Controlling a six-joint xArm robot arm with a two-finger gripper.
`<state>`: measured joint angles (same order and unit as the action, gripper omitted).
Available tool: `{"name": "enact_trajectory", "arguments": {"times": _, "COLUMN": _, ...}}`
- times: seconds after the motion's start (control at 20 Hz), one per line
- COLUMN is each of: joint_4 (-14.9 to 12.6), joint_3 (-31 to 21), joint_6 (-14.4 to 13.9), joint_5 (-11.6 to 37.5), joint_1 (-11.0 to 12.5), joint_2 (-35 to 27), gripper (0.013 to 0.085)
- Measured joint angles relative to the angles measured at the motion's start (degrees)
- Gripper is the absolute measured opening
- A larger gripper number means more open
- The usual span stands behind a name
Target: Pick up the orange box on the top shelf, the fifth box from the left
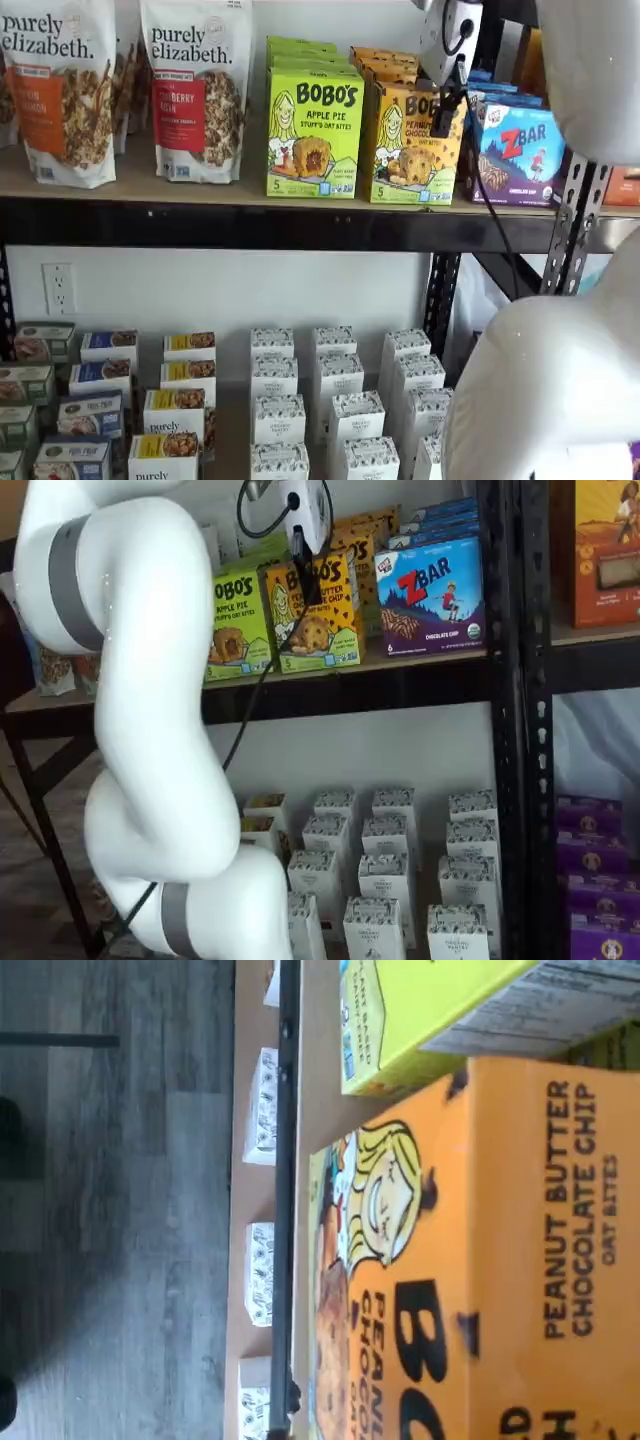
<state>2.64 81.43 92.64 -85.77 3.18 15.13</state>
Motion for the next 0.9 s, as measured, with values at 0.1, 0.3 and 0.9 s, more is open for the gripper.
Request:
{"name": "enact_trajectory", "arguments": {"times": 0.1, "joint_4": 0.1, "joint_3": 0.2, "joint_6": 0.1, "joint_5": -0.2, "joint_1": 0.1, "joint_2": -0.1, "gripper": 0.073}}
{"name": "enact_trajectory", "arguments": {"times": 0.3, "joint_4": 0.1, "joint_3": 0.6, "joint_6": 0.2, "joint_5": -0.6, "joint_1": 0.2, "joint_2": -0.3, "gripper": 0.065}}
{"name": "enact_trajectory", "arguments": {"times": 0.9, "joint_4": -0.5, "joint_3": 1.2, "joint_6": -0.1, "joint_5": -1.3, "joint_1": -0.1, "joint_2": -0.7, "gripper": 0.061}}
